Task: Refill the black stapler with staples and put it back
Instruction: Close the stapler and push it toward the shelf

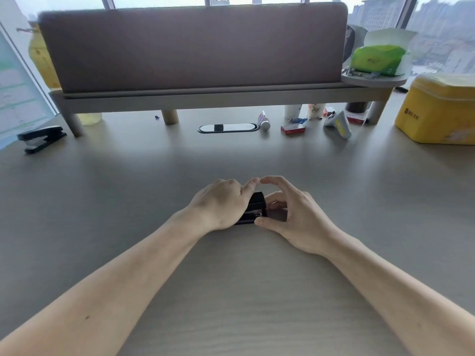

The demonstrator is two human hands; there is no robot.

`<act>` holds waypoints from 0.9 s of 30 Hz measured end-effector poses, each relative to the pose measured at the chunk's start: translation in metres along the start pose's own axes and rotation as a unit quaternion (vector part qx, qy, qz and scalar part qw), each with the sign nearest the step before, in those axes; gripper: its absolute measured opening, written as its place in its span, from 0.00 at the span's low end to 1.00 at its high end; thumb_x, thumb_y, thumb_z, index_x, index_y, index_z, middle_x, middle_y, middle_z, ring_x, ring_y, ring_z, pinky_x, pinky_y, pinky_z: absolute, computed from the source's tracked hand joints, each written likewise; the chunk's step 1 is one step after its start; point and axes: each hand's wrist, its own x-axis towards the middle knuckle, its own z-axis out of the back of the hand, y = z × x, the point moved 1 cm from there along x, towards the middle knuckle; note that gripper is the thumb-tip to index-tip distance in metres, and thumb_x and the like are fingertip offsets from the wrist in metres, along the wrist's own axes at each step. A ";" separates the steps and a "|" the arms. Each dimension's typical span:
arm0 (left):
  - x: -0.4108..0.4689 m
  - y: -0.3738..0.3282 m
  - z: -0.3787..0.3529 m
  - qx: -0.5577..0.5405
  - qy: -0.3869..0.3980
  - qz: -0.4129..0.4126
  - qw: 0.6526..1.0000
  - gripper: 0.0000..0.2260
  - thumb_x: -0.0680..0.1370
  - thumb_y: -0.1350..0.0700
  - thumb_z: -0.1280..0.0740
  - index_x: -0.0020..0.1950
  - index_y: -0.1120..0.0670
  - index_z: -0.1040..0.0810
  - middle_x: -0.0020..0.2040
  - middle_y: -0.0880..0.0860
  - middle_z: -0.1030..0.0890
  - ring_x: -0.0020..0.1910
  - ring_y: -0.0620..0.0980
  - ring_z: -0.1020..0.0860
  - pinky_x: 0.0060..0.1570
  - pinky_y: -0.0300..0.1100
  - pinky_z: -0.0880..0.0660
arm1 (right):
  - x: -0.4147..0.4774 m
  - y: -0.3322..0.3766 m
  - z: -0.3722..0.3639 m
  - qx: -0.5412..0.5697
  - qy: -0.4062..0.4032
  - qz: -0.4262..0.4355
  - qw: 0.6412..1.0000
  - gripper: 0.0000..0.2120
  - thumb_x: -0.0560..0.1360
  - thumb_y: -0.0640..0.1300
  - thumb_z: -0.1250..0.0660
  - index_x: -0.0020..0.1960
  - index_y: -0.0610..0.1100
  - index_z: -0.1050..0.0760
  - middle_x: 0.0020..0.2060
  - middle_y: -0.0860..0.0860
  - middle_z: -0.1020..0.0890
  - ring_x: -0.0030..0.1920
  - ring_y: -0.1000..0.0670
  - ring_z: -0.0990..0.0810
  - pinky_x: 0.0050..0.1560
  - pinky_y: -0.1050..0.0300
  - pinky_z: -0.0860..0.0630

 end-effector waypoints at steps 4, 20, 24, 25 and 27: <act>0.001 0.001 -0.003 0.014 -0.004 -0.002 1.000 0.32 0.85 0.36 0.53 0.26 0.53 0.36 0.27 0.53 0.28 0.31 0.55 0.27 0.42 0.49 0.30 | 0.000 0.001 0.000 0.002 0.001 0.000 1.000 0.34 0.72 0.43 0.19 0.74 0.53 0.29 0.49 0.55 0.11 0.48 0.58 0.13 0.56 0.67 0.20; -0.033 0.046 0.023 -0.053 -0.045 -0.142 0.987 0.15 0.76 0.40 0.29 0.50 0.45 0.32 0.51 0.44 0.17 0.47 0.45 0.19 0.45 0.43 0.23 | -0.001 0.003 0.011 -0.126 0.044 -0.021 0.991 0.48 0.67 0.72 0.28 0.82 0.59 0.41 0.78 0.61 0.30 0.78 0.59 0.34 0.77 0.58 0.36; -0.045 0.068 0.025 -0.038 -0.018 -0.142 0.989 0.14 0.77 0.47 0.26 0.51 0.46 0.31 0.47 0.49 0.16 0.40 0.58 0.18 0.42 0.53 0.21 | 0.003 0.005 0.015 -0.300 0.148 -0.032 0.942 0.59 0.64 0.85 0.47 0.86 0.54 0.51 0.86 0.60 0.48 0.85 0.57 0.54 0.84 0.54 0.51; -0.046 0.071 0.024 -0.036 -0.025 -0.144 0.989 0.14 0.77 0.48 0.26 0.50 0.46 0.31 0.45 0.50 0.16 0.39 0.59 0.18 0.39 0.50 0.21 | 0.004 0.004 0.013 -0.326 0.163 -0.034 0.931 0.60 0.64 0.86 0.51 0.87 0.54 0.53 0.86 0.59 0.51 0.86 0.56 0.57 0.85 0.54 0.54; -0.044 0.075 0.024 -0.031 -0.043 -0.154 0.987 0.13 0.77 0.48 0.25 0.49 0.46 0.30 0.43 0.53 0.17 0.38 0.59 0.19 0.35 0.42 0.25 | 0.005 0.002 0.011 -0.351 0.173 -0.032 0.920 0.59 0.66 0.86 0.52 0.87 0.54 0.56 0.87 0.58 0.54 0.86 0.56 0.60 0.85 0.53 0.59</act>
